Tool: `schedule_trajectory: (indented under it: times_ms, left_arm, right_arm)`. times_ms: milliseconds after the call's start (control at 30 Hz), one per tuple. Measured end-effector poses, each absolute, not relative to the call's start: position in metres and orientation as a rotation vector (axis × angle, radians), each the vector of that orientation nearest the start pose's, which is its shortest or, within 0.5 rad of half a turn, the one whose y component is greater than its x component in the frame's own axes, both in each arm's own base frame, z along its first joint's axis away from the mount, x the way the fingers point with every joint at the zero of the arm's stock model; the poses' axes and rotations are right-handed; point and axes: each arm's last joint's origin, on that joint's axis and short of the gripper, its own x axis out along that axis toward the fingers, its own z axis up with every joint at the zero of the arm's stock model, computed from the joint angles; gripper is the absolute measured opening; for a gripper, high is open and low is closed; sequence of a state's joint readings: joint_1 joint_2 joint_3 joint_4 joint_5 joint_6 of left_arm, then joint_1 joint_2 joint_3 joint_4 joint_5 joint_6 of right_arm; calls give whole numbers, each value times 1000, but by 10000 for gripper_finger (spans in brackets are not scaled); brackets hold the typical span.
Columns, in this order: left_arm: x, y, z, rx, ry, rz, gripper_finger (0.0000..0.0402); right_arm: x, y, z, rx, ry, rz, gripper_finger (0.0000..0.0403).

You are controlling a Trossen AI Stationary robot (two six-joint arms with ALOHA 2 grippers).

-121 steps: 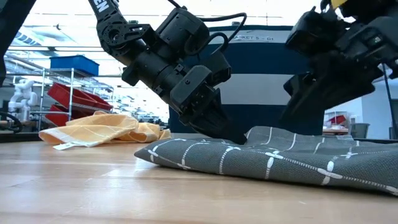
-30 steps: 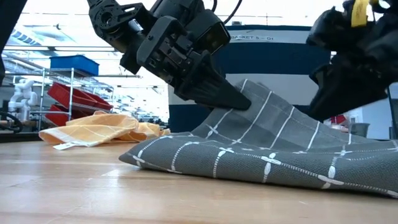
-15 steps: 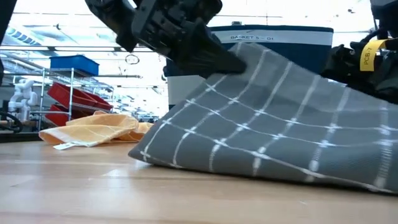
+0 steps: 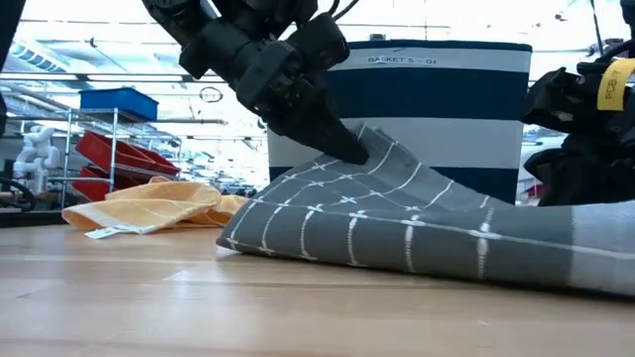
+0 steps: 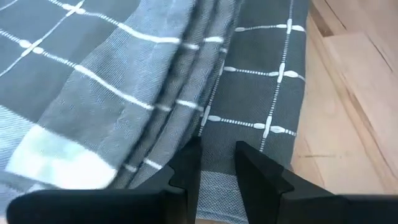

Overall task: Fold towel
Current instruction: Fold the gray patterned towel

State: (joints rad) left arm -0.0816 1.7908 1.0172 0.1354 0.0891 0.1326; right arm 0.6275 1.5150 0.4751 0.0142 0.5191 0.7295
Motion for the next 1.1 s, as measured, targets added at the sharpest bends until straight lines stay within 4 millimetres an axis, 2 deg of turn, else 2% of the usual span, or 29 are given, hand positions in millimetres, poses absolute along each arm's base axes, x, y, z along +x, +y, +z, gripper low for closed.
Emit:
schedule_trajectory:
  times_ms: [233, 633, 767, 900, 1100]
  left_arm:
    - [370, -19, 173, 111, 673, -43, 0]
    - [372, -7, 173, 53, 657, 19, 0]
    - [372, -8, 173, 49, 657, 19, 0]
    - [372, -8, 172, 30, 661, 3, 0]
    - [371, -8, 172, 26, 668, 4, 0]
  right_arm:
    - [190, 128, 106, 158, 832, -214, 86]
    - [190, 132, 107, 228, 843, -177, 86]
    - [191, 133, 110, 187, 854, -163, 86]
    - [189, 133, 121, 84, 889, -201, 87]
    - [185, 141, 152, -20, 908, -262, 110]
